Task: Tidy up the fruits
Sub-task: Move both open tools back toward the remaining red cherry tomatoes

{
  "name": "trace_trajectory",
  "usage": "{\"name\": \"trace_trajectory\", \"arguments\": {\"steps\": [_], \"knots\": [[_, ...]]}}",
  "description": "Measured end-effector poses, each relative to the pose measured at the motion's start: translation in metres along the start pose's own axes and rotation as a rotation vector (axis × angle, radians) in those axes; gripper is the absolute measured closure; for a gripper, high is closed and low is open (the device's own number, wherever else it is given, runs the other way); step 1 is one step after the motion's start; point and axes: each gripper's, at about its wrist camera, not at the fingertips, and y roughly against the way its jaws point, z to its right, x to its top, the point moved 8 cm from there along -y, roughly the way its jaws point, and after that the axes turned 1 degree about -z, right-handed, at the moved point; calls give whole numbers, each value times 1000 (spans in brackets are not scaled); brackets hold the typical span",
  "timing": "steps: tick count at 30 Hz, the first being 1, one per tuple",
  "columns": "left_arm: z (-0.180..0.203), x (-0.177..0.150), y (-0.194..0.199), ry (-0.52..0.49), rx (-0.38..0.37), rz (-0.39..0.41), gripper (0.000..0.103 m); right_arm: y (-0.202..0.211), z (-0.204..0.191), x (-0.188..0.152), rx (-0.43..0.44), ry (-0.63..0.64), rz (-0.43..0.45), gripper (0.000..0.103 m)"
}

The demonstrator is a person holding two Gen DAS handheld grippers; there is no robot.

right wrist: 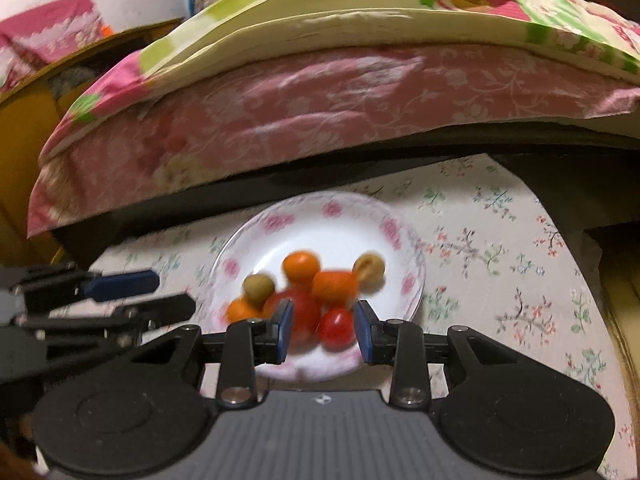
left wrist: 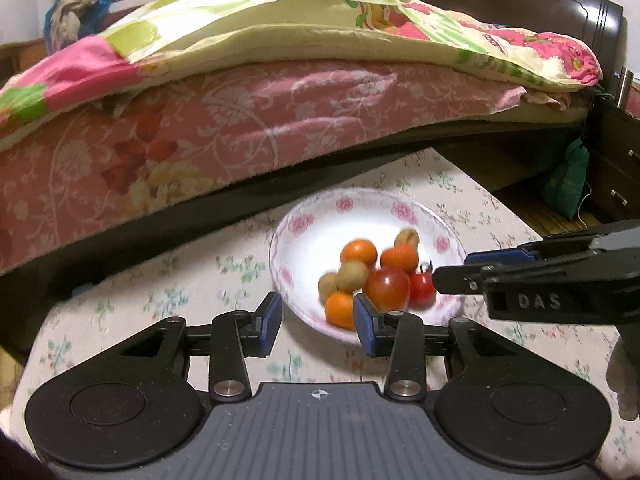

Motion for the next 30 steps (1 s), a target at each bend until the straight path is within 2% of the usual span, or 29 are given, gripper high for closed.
{"name": "trace_trajectory", "arguments": {"steps": [7,12,23,30], "knots": [[-1,-26,20,-12,-13,-43,53,19,-21,-38,38,35,-60,70],[-3,-47,34,-2,-25,-74,50,11,-39,-59,40,126,-113,70],[-3,-70,32,-26,-60,-119,45,-21,-49,-70,60,186,-178,70],[3,-73,23,-69,-64,-127,41,-31,-53,-66,77,207,-176,70]]}}
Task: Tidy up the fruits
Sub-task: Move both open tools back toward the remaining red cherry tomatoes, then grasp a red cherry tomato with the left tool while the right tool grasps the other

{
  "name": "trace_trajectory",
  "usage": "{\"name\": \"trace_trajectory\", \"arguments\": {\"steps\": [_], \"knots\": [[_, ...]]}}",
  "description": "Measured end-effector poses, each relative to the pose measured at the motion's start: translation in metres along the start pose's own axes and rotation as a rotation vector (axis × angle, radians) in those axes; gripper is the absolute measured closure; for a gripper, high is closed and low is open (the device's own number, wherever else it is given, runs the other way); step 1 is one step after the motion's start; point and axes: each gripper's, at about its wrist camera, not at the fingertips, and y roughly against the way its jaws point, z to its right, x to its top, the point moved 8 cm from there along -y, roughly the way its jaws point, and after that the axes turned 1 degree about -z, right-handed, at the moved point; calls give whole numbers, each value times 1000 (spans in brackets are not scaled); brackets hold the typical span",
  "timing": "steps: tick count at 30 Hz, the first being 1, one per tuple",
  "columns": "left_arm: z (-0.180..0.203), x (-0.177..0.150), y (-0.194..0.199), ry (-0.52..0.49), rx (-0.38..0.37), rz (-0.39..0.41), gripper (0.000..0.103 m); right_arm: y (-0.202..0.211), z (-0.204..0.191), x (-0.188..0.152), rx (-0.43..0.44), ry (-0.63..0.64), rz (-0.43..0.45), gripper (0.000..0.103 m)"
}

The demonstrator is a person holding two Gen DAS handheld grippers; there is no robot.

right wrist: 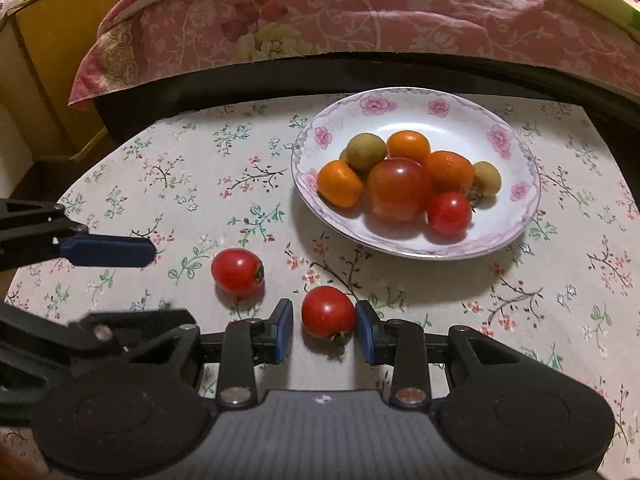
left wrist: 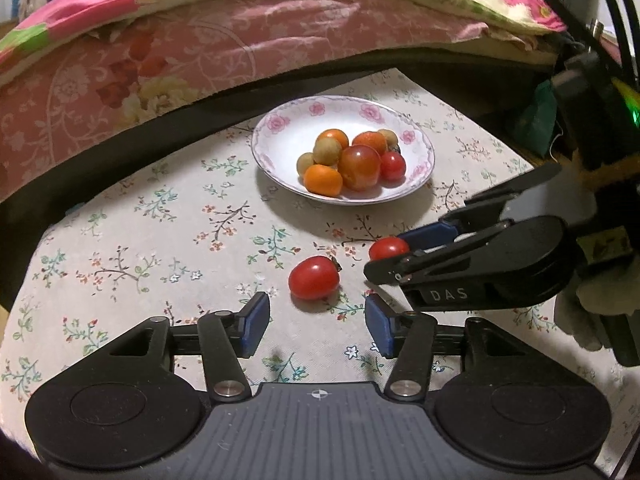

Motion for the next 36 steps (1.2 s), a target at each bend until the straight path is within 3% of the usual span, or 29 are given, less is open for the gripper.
{"name": "trace_trajectory", "arguments": {"steps": [6,14,22,29,36], "knots": [[3,3,-10,-18,6,-7,41,-1,-5,-3,-44,70,-6,75],[3,13,-34,-42,16,-11,40,12,17,-8,-50,-2,-18,75],[6,11,-51,-55,51,-32,57,15,23,-13,-23,-38,-31,75],[7,7,-44,-54,59,-43,61,18,20,-14,-22,-36,-32,75],[14,-17,-7,-24,57,-64,60,35,5,-30,-12,-15,-34,75]]}}
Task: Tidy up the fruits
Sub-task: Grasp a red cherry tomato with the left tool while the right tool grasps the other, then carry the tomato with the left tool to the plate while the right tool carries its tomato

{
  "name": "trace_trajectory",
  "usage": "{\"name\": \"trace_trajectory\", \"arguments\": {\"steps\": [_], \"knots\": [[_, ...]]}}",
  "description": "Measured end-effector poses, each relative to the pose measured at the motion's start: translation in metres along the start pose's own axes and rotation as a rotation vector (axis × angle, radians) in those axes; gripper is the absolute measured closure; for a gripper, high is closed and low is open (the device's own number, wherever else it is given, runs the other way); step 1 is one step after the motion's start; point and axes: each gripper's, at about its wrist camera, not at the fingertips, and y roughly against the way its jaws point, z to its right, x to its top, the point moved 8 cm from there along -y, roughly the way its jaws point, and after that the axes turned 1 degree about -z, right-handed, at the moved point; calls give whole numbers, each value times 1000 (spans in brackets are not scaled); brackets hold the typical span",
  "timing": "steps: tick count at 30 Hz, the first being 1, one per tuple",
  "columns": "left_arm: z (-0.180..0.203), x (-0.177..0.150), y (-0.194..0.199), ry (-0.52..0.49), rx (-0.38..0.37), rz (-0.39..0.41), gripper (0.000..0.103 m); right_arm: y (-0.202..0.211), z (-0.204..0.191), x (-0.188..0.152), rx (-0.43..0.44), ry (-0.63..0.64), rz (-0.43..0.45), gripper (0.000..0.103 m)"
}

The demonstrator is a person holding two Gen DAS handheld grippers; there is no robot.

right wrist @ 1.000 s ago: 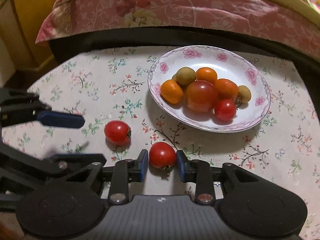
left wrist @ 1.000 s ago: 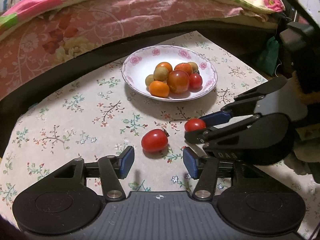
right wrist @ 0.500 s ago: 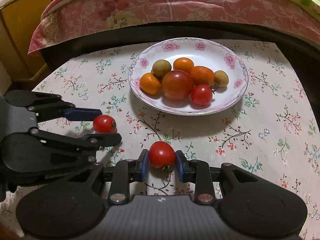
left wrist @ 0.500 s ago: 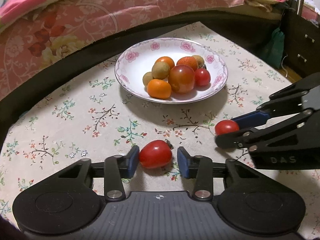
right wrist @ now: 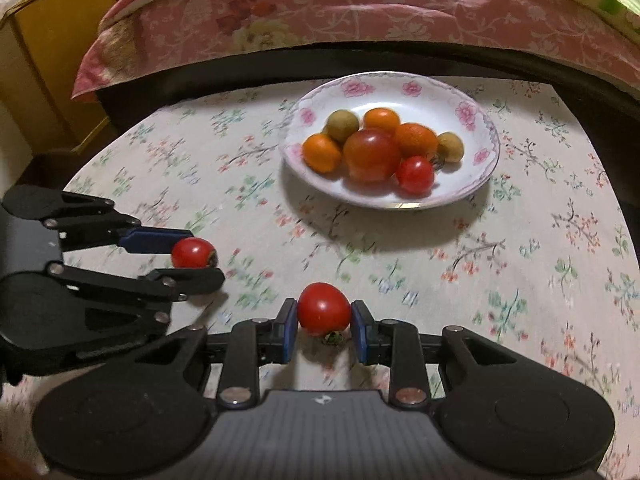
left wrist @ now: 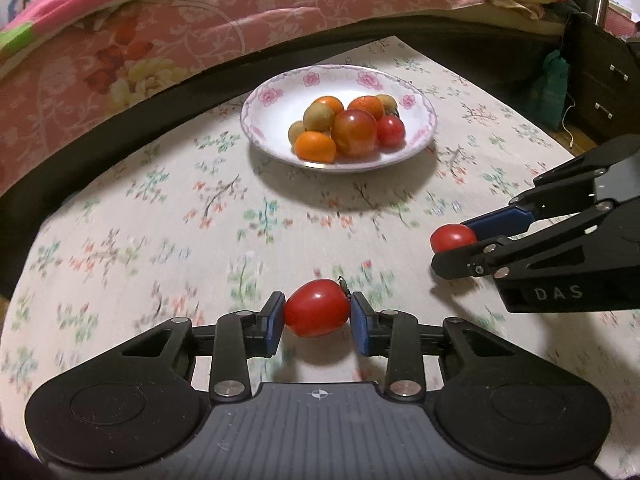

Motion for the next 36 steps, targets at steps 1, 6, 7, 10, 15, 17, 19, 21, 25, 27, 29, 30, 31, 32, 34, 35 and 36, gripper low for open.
{"name": "trace_trajectory", "arguments": {"steps": [1,6,7,10,15,17,19,21,25,27,29,30,31,32,34,35,36], "knots": [[1,-7,6,18,-6,-6,60,3,-4,-4,2,5,-1,75],[11,-38,19,34,-27,-45,60,11,-23,-33,8,30,-33,75],[13,-42,19,25,-25,-51,59,11,-27,-39,7,39,-40,75],[18,-48,18,-6,-19,-44,59,11,-34,-48,-11,58,-35,75],[15,-48,22,-17,-15,-32,52,12,-34,-50,-12,41,-29,72],[14,-47,25,-20,-16,-22,48,13,-32,-51,-13,35,-30,70],[14,-46,28,-35,-16,-13,45,13,-32,-51,-11,37,-30,68],[16,-46,29,-64,-7,-2,41,13,-34,-51,-17,57,-33,62],[18,-48,29,-94,-22,-3,41,14,-36,-50,-14,73,-21,59],[19,-49,28,-109,-19,-4,43,14,-35,-49,-13,73,-18,59],[19,-49,26,-118,-12,-7,46,13,-35,-48,-8,74,-16,59],[19,-49,25,-116,-15,-8,47,13,-37,-48,-5,79,-16,59],[19,-48,25,-116,-17,-8,47,13,-38,-48,-3,86,-16,59],[20,-48,25,-121,-17,-7,47,12,-40,-48,-1,92,-17,59],[21,-49,23,-130,-15,-14,50,12,-42,-49,10,101,-18,60],[22,-50,22,-134,-15,-20,53,11,-43,-50,12,104,-21,61],[22,-50,22,-136,-18,-21,54,10,-43,-51,3,108,-23,62]]}}
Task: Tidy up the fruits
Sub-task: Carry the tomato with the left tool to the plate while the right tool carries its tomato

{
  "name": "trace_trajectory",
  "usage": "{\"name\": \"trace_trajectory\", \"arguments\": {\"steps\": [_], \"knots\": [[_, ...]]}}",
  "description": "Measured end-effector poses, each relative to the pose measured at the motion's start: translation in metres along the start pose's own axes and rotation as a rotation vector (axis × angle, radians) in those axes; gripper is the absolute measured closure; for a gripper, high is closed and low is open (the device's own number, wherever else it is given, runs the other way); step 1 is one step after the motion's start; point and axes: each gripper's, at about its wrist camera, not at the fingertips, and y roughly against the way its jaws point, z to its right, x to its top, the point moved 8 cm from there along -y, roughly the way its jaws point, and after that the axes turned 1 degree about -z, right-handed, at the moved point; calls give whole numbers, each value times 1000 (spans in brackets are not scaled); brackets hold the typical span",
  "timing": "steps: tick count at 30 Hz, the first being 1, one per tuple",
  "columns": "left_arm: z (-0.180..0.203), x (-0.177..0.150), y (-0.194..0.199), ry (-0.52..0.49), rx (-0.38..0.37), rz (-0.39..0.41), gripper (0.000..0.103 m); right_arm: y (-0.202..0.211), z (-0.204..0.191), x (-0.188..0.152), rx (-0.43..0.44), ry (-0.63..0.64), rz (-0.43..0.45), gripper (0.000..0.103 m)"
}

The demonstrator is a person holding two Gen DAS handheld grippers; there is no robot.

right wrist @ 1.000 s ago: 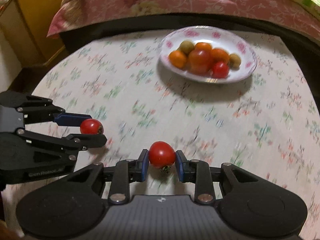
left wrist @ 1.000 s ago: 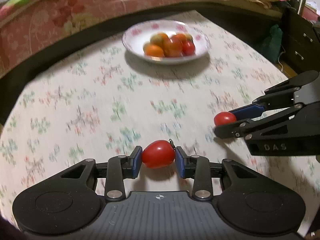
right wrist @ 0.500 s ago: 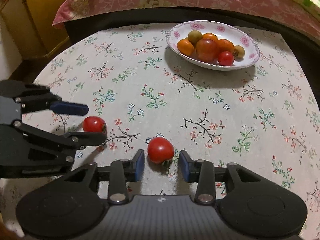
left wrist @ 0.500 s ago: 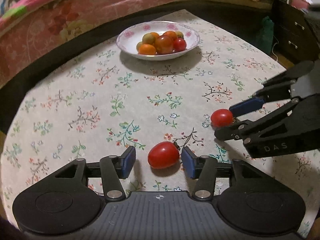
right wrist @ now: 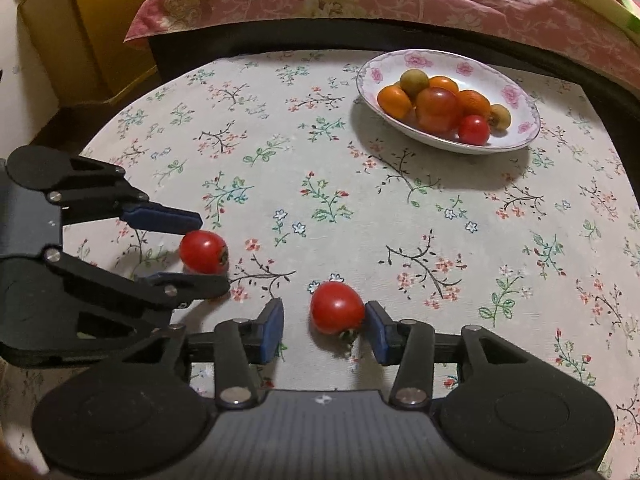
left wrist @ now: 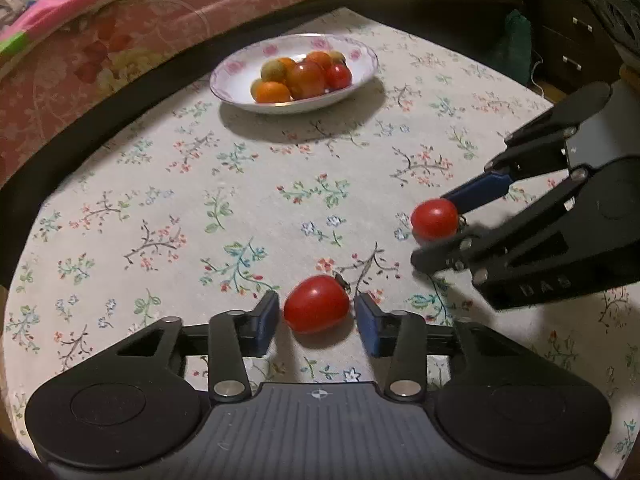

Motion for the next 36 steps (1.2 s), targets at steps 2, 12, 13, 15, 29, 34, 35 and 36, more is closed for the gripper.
{"name": "trace_trajectory", "arguments": {"steps": [2,12,13,15,29,34,35,36], "knots": [[0,1,0,0,-1,2,59,-1,0,-1,-20,7,-1,69],[1,5,2,23,-19,10,61,-2,5,1,-19,-19,-3,75],[0,7,3,32,-24,14,61,-1,6,2,-14,-27,-1,75],[-2,12,4,49,-28,24,61,1,7,4,-15,-35,9,75],[-8,38,2,105,-28,74,61,15,16,26,-9,-99,80,75],[-11,44,1,129,-38,86,61,18,21,28,-12,-120,95,75],[-11,46,1,133,-40,88,61,19,22,29,-14,-124,99,75],[-12,48,2,136,-39,93,61,20,23,30,-16,-128,103,75]]}}
